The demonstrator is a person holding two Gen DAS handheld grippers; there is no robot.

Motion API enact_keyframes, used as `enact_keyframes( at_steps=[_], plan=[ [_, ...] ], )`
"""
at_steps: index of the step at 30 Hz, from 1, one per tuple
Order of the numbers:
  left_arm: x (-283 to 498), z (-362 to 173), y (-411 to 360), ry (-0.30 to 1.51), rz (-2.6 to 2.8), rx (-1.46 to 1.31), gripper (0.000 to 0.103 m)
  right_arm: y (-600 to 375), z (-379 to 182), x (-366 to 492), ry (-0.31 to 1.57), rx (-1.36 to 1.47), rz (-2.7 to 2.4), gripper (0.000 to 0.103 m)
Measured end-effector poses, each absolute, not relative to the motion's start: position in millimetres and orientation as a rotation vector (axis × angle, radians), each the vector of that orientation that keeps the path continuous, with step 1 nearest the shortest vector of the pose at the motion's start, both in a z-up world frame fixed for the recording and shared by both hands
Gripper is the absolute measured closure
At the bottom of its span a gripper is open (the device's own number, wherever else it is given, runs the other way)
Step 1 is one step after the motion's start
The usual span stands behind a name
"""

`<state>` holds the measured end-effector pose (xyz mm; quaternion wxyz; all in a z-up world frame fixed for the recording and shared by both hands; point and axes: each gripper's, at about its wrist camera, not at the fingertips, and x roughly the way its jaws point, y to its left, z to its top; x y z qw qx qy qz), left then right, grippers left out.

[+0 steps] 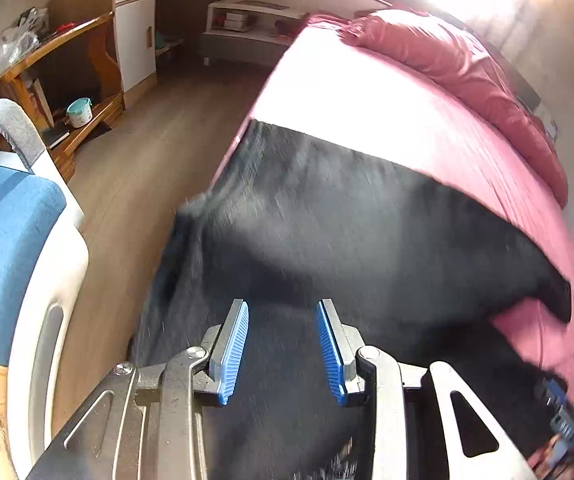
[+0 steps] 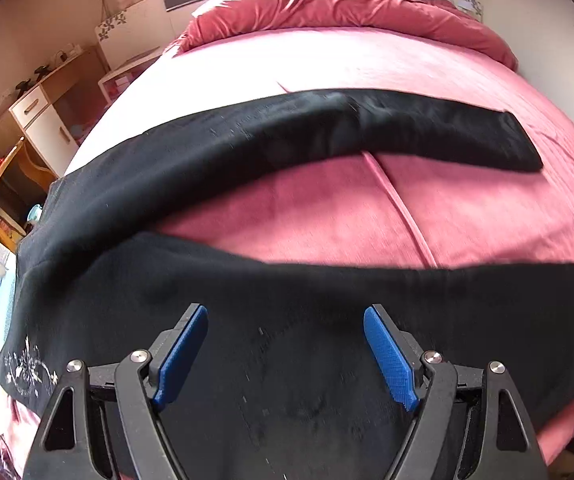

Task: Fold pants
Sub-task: 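Grasp the pants edge with the left tool while the right tool grasps beside it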

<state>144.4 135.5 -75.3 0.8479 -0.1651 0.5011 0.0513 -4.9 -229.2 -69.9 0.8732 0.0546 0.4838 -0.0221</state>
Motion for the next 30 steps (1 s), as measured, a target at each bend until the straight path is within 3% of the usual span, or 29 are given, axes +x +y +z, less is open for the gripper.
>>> enact_keyframes(
  at_steps=[9, 27, 30],
  plan=[
    [253, -87, 195, 1.095, 0.15, -0.521, 0.067, -196, -68, 29, 0.995, 0.059, 0.025, 0.022],
    [376, -138, 202, 1.203, 0.234, -0.551, 0.067, -186, -73, 67, 1.005, 0.026, 0.008, 0.022],
    [378, -140, 190, 1.202, 0.228, -0.459, 0.074, -189, -77, 70, 1.021, 0.027, 0.001, 0.022]
  ],
)
